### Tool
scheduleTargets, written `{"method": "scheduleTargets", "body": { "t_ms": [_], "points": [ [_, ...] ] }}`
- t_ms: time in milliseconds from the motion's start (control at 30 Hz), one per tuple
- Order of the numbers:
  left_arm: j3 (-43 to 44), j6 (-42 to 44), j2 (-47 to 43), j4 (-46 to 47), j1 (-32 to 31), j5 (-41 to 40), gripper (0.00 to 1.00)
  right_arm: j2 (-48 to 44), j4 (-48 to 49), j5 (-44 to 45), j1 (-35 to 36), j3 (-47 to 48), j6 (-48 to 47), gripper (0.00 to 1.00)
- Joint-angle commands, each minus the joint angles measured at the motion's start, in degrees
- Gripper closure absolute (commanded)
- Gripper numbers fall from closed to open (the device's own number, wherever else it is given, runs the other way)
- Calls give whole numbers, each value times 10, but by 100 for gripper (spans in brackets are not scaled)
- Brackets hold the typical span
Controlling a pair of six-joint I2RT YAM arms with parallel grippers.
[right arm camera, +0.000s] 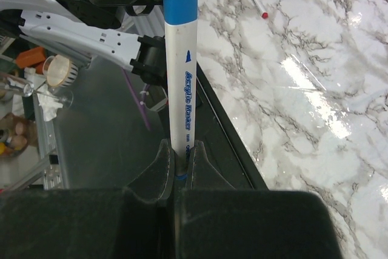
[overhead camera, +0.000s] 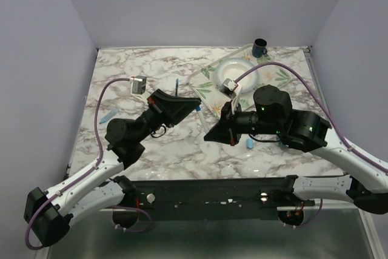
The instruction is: Insert the pens into the pen caps
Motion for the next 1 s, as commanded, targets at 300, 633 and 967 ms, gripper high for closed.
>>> {"method": "scheduleTargets", "body": {
  "t_ms": [300, 633, 967],
  "points": [
    [61, 40, -11, -265, -12, 215, 91, -30, 493, 23, -40, 1, -34, 99],
    [213, 52, 28, -301, 65, 184, 22, -116, 443, 24, -40, -143, -31, 99],
    [237, 257, 3, -560, 84, 53, 1, -154, 289, 195, -40, -244, 32, 99]
  ]
}}
